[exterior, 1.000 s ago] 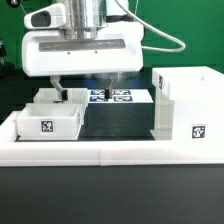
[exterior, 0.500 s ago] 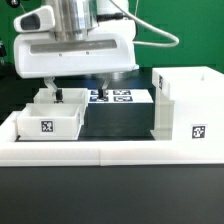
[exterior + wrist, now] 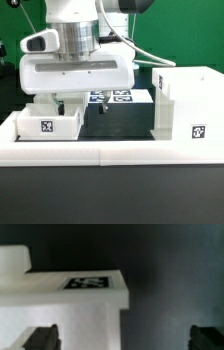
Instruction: Assemble drawer
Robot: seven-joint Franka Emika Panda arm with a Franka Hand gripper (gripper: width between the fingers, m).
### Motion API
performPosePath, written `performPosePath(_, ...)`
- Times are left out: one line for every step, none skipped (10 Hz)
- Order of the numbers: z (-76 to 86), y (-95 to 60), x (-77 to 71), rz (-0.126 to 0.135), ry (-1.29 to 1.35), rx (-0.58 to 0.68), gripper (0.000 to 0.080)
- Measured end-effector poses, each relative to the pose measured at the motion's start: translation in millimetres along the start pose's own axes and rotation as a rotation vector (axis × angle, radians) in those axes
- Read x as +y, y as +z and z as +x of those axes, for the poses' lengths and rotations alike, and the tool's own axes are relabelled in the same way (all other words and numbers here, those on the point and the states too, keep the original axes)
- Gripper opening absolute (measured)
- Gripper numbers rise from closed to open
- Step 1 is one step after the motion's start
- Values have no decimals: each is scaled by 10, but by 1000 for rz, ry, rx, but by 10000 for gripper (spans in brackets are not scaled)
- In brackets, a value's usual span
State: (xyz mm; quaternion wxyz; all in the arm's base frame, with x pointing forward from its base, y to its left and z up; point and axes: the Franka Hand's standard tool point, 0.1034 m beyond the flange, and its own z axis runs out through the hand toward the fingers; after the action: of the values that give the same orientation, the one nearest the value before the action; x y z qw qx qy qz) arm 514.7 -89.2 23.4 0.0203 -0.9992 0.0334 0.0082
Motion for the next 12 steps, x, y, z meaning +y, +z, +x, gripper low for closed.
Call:
performPosePath(-5,48,4,-4,-1,3,649)
performPosePath(-9,104,4,-9,-3,7,649)
performPosePath(-20,142,5,-11,-3,5,649)
performPosePath(-29,159,7,-11,-3,3,649)
performPosePath(-29,169,8,-12,-3,4,649)
performPosePath(-21,169,13,-14,-3,9,649)
performPosePath(-16,169,16,-16,-3,14,647)
performPosePath(-15,170,12,-16,-4,14,647)
performPosePath(-14,170,11,-16,-4,15,466)
performPosePath(-14,170,12,-16,-4,15,328)
performPosePath(-14,170,12,-16,-4,15,162)
performPosePath(-14,170,12,-16,-4,15,162)
